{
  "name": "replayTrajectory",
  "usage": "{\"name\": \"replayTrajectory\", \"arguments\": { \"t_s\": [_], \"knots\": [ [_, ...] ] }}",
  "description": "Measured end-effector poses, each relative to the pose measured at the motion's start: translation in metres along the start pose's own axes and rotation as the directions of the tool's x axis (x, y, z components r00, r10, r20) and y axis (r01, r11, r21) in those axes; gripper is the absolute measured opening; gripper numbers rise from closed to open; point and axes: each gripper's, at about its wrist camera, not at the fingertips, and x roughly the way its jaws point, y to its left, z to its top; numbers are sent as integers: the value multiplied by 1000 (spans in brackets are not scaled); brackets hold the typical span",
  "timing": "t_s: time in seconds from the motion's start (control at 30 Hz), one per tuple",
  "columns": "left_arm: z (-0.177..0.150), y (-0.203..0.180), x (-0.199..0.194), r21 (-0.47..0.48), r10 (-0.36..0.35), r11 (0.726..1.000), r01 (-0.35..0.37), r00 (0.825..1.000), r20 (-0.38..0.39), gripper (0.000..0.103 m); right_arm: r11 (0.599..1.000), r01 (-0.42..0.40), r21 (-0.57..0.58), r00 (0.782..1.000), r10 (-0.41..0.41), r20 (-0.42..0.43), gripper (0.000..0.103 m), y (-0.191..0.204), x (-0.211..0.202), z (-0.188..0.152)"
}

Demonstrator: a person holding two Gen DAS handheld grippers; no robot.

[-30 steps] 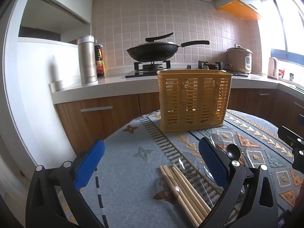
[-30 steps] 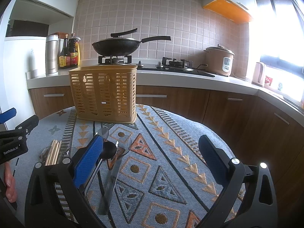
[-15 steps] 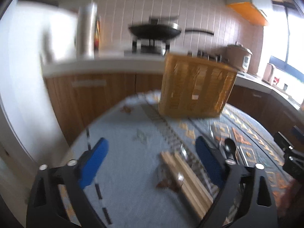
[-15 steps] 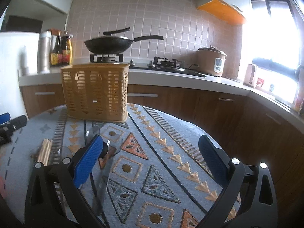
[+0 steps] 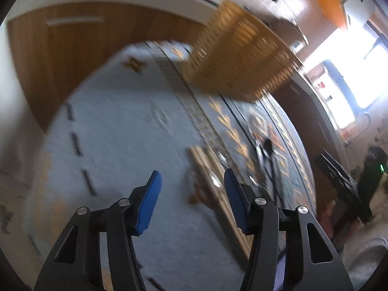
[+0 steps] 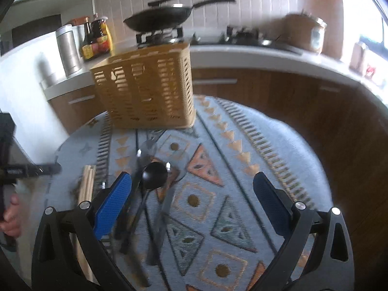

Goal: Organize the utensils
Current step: 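Lower the left tool and grasp a clear plastic spoon while the right tool grasps another clear spoon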

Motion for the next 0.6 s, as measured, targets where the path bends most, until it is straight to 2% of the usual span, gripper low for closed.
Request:
{"name": "replayTrajectory", "arguments": {
  "t_s": [0.03, 0.1, 0.17, 0.23, 0.37, 0.43, 0.5, 0.53, 0.6],
  "knots": [
    [-3, -5, 6, 3, -18, 1000, 19, 999, -38, 51, 1000, -14, -9, 1000, 13, -24, 85, 1, 2, 1],
    [-10, -15, 17, 18, -26, 999, 28, 995, -96, 51, 998, -62, -29, 996, 60, -70, 79, 6, 7, 3],
    [-13, -23, 28, 38, 6, 999, -2, 992, -126, 51, 994, -98, -51, 988, 91, -123, 70, 15, 15, 6],
    [-15, -33, 33, 69, 49, 997, -41, 991, -121, 51, 981, -174, -84, 970, 155, -189, 64, 30, 25, 8],
    [-17, -47, 42, 112, 128, 987, -115, 986, -107, 51, 951, -268, -152, 938, 222, -265, 64, 54, 41, 9],
    [-16, -51, 42, 135, 167, 979, -153, 981, -97, 47, 935, -309, -173, 922, 250, -297, 63, 63, 50, 10],
    [-17, -52, 42, 157, 213, 967, -198, 974, -81, 34, 925, -335, -177, 908, 267, -324, 62, 67, 58, 12],
    [-15, -49, 38, 160, 223, 965, -209, 972, -78, 31, 922, -342, -181, 903, 270, -333, 61, 69, 63, 12],
    [-15, -43, 33, 147, 200, 971, -187, 977, -77, 30, 916, -347, -199, 900, 266, -346, 60, 74, 69, 10]
  ]
}}
